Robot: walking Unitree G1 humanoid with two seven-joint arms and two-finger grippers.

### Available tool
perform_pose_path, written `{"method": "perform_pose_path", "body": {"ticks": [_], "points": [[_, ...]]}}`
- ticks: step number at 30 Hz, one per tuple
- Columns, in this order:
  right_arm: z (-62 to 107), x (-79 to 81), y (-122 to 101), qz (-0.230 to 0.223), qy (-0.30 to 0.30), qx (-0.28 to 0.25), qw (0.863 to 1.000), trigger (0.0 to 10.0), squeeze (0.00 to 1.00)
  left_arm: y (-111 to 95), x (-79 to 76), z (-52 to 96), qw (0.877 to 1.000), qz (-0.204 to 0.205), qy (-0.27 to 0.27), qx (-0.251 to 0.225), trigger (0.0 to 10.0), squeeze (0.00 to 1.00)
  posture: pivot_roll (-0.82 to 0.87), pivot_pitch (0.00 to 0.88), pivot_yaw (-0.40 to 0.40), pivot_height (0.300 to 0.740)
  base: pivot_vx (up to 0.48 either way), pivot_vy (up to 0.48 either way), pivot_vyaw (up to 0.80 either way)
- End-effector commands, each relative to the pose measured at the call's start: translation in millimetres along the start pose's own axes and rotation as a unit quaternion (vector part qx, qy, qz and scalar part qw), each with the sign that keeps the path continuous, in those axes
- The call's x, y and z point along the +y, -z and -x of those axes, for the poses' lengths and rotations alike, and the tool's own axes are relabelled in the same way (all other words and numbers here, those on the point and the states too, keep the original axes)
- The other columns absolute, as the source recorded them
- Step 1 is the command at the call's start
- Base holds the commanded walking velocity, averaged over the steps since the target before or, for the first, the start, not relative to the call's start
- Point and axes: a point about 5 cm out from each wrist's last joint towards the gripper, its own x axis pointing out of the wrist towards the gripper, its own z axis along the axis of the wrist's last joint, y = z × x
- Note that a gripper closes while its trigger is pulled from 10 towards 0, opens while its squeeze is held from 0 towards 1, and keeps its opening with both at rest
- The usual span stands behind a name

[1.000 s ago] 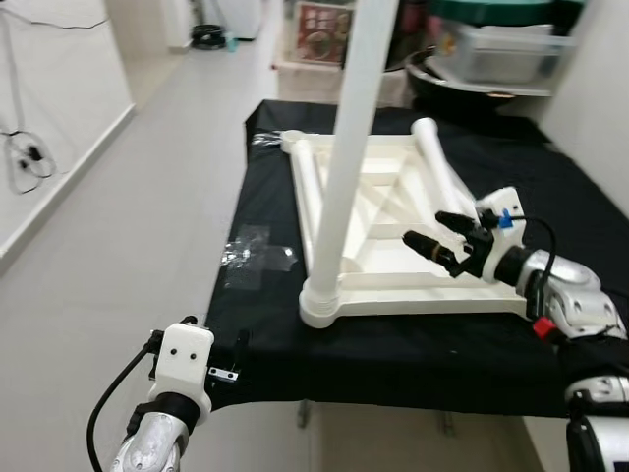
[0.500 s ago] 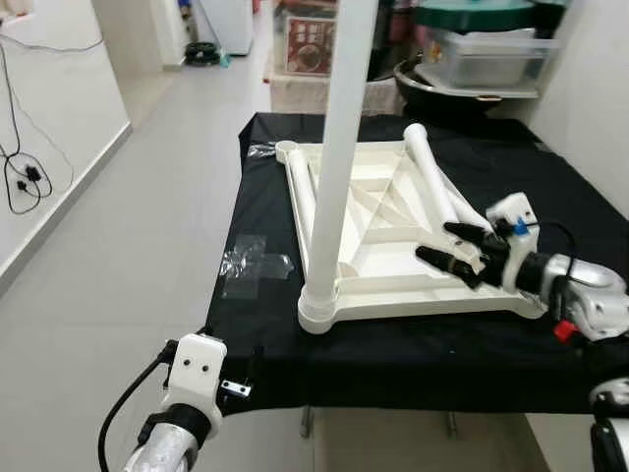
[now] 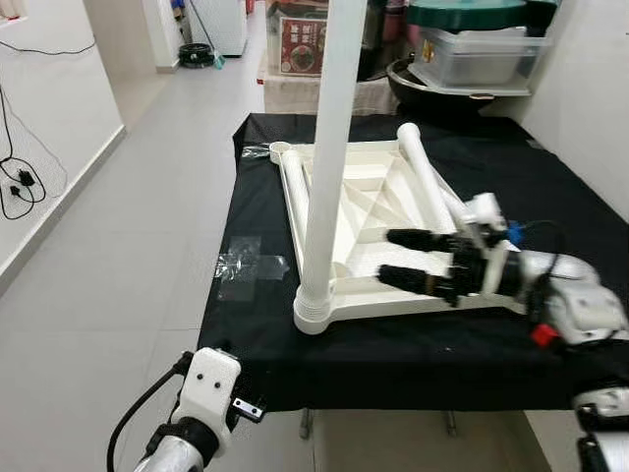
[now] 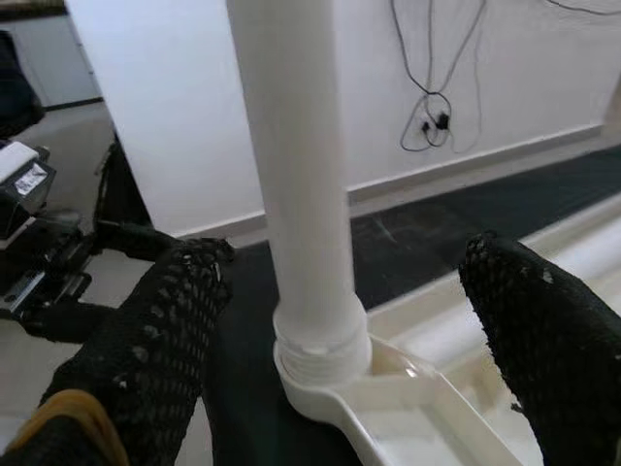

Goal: Building children table

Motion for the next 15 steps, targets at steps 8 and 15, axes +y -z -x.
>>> {"method": "perform_pose_path", "body": {"ticks": [8, 15], "points": [[-29.3, 8.1, -4, -0.001, -0.041, -0.001, 0.999, 10.0, 0.00, -2, -2.2, 3.6, 1.000, -0.015, 0.010, -0.002, 10.0, 0.00, 0.12, 0.075, -0.080, 0.740, 0.000, 0.000, 0.00], [-45.3, 10.6, -9, 0.008, -0.045, -0.007, 0.999, 10.0, 0.00, -4, -4.0, 3.5, 1.000, -0.021, 0.017, -0.004, 10.0, 0.00, 0.12, 0.085, -0.081, 0.740, 0.000, 0.000, 0.00]]}}
